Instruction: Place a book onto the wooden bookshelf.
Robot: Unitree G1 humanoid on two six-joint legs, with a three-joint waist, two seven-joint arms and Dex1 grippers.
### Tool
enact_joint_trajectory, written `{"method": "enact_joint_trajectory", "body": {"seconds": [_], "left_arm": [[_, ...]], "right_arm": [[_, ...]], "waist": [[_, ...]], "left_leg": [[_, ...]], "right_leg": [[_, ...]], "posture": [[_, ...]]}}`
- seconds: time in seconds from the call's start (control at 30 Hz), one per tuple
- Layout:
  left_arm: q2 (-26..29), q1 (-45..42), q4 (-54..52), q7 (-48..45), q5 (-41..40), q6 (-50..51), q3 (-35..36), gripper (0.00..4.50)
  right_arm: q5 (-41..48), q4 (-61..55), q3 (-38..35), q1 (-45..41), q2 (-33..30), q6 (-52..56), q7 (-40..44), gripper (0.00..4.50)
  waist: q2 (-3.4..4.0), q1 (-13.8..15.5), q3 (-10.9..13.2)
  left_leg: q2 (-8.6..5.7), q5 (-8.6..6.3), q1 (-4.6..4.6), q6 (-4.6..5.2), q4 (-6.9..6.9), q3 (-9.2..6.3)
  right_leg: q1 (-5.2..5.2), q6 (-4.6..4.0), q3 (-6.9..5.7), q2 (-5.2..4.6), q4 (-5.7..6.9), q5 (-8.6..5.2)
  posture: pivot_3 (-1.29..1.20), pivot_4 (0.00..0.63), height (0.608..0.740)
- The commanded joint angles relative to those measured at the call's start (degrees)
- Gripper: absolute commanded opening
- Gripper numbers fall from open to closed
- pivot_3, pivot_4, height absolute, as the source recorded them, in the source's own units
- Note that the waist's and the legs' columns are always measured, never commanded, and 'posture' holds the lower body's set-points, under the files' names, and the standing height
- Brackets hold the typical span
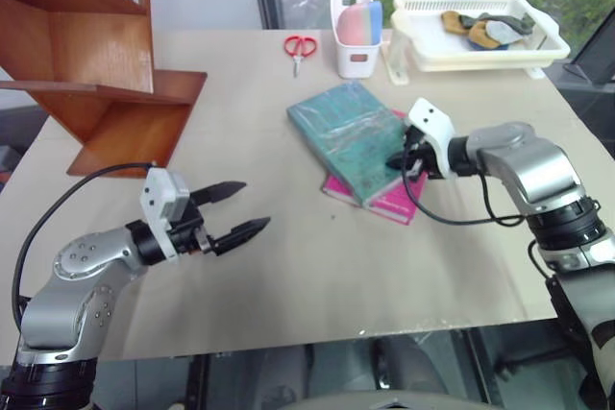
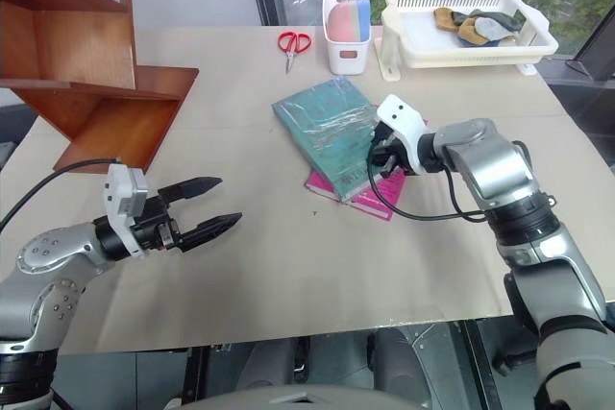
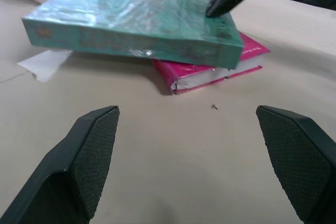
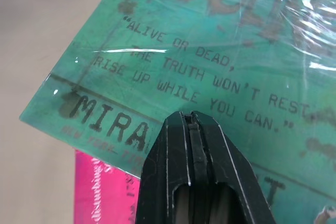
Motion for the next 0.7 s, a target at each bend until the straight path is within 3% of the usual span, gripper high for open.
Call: {"method": "enact_joint_trajectory", "body": {"seconds": [0.03, 0.17, 0.33, 0.47, 0.57, 0.7], "left_arm": [[-0.08, -2.86, -1.12, 1.29, -1.98, 1.81, 0.4, 4.5], [-0.55, -4.87, -1.48, 3.19, -3.28, 4.62, 0.21, 4.5], [-1.94, -6.66, -2.49, 6.47, -6.93, 10.09, -0.19, 4.5], [-2.58, -7.73, -1.83, 8.08, -8.3, 12.58, -0.29, 4.5], [-3.81, -8.9, -1.29, 10.74, -10.2, 15.65, -0.28, 4.5], [-6.74, -11.1, -0.62, 14.22, -11.75, 18.26, -1.21, 4.5]], "right_arm": [[0.49, -2.4, 3.85, 4.72, -2.44, 4.35, 2.07, 0.06], [0.91, -5.05, 2.47, 6.4, -3.27, 4.43, 1.14, 0.06], [5.88, -12.0, -10.44, 9.06, 3.03, -2.68, -3.93, 0.06], [1.91, -16.46, -13.3, 11.63, 2.76, -8.14, -10.67, 0.06], [7.53, -26.94, -16.26, 17.14, 1.03, -7.54, -7.85, 0.87], [9.95, -38.31, -18.25, 26.05, -2.93, -6.3, -7.61, 2.59]], "waist": [[-0.03, 0.3, -0.02], [-0.09, 0.49, -0.08], [-0.12, 0.7, -0.06], [0.1, 0.78, 0.14], [0.08, 1.09, 0.15], [0.07, 1.07, 0.15]], "left_leg": [[-0.01, 0.0, -0.02, 0.0, 0.0, -0.03], [-0.01, 0.0, -0.03, 0.0, -0.01, -0.04], [-0.02, 0.0, -0.05, 0.0, -0.02, -0.05], [-0.05, 0.0, -0.17, 0.0, -0.02, -0.04], [-0.06, 0.0, -0.2, 0.0, -0.03, -0.06], [-0.05, 0.0, -0.25, 0.0, -0.09, -0.24]], "right_leg": [[0.01, 0.0, -0.03, 0.0, -0.02, 0.0], [0.04, 0.01, -0.05, -0.01, -0.1, 0.0], [0.03, 0.02, -0.06, 0.02, -0.12, 0.01], [-0.06, 0.04, -0.04, 0.04, -0.11, 0.02], [-0.07, 0.04, -0.05, 0.04, -0.16, 0.01], [0.01, 0.05, -0.21, 0.04, -0.3, 0.01]], "posture": [[0.0, 0.15, 0.74], [0.0, 0.15, 0.74], [0.0, 0.15, 0.74], [0.0, 0.15, 0.74], [0.0, 0.15, 0.74], [0.0, 0.15, 0.74]]}}
